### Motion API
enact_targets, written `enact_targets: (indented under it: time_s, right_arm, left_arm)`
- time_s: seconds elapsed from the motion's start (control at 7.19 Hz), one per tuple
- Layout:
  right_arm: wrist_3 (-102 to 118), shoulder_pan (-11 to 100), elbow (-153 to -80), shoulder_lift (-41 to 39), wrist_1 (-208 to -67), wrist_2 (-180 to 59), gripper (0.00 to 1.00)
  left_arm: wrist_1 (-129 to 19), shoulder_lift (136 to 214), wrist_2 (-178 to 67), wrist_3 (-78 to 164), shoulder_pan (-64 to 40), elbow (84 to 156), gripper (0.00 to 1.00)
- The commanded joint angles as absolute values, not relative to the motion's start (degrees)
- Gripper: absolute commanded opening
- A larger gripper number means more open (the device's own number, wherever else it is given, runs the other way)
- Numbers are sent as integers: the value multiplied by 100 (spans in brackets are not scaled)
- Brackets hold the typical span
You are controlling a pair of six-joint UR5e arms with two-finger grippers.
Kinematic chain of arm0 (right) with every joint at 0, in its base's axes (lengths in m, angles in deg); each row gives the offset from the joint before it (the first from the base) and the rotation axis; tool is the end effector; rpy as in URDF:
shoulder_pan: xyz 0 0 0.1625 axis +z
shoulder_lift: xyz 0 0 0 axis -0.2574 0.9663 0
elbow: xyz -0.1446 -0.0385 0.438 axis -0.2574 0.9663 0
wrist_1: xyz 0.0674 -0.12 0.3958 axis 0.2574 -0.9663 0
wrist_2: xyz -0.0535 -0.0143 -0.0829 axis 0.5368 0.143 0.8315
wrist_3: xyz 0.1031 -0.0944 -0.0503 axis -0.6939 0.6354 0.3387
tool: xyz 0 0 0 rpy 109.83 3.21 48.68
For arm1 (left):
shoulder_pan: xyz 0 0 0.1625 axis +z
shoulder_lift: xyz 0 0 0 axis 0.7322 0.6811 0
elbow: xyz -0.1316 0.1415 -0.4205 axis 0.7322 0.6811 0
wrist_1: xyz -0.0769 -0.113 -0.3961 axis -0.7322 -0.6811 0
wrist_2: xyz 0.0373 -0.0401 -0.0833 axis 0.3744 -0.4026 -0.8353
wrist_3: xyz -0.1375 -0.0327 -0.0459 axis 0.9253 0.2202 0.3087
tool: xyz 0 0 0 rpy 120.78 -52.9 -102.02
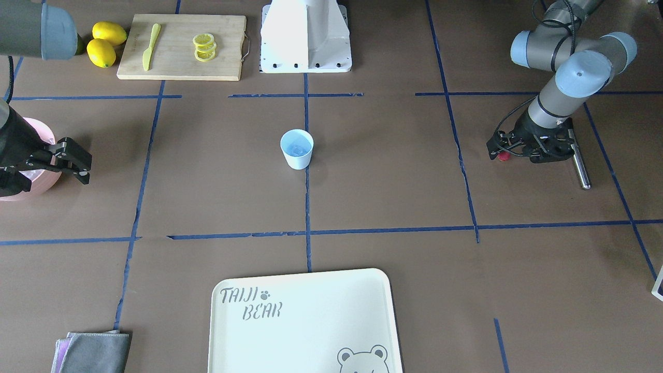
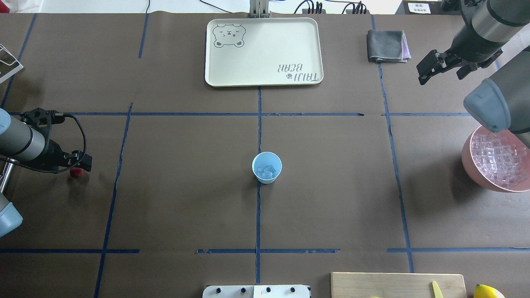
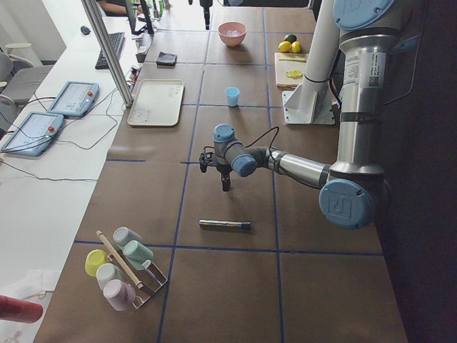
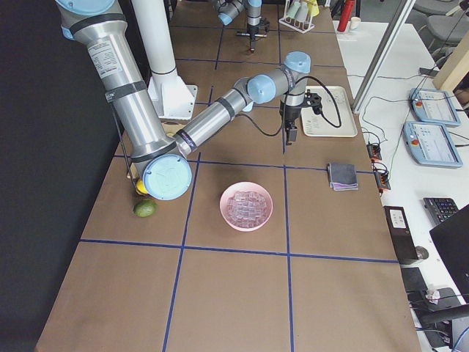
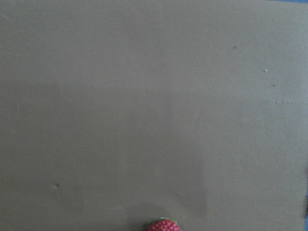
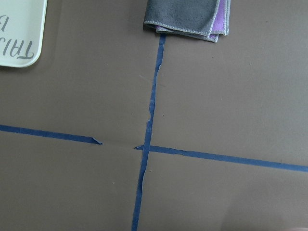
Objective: Mash ice and strawberries in cup
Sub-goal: 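Lower the left gripper onto the red strawberry and grasp it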
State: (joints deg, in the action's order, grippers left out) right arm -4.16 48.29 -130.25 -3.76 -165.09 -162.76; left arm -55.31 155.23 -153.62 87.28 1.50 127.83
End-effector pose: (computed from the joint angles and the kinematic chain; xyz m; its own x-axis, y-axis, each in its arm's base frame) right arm -0.2407 -0.5824 0.4069 0.7388 -0.1280 0.6616 0.0612 0.9905 0.1232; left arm 0.3406 -0.4334 0.6141 0.7099 -0.0814 -0.6995 0.0669 0.9966 -0.0481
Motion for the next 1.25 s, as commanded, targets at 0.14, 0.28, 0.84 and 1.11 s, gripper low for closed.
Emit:
enact_targets:
  time_s: [0.14,0.28,0.84,1.11]
  right_arm:
    - [-408,4898,-13042,-373,-16500,-16466,99]
    - [-408,4907,-13033,-373,-16500,-16466,99]
    - [-225,5177,-13015,-277,-16517,-16693,99]
    - [1106,5773,-13015,572,-16500,-17010,99]
  left_arm:
    - [-5516,15523,-15377,8747,155,12786,36]
    - [-5507,15523,-15377,8747,155,12812,16]
    - [-3960,15698,-15975,8729,76,14055,0]
    - [-2300,17167,-15949,8782,93,14183,0]
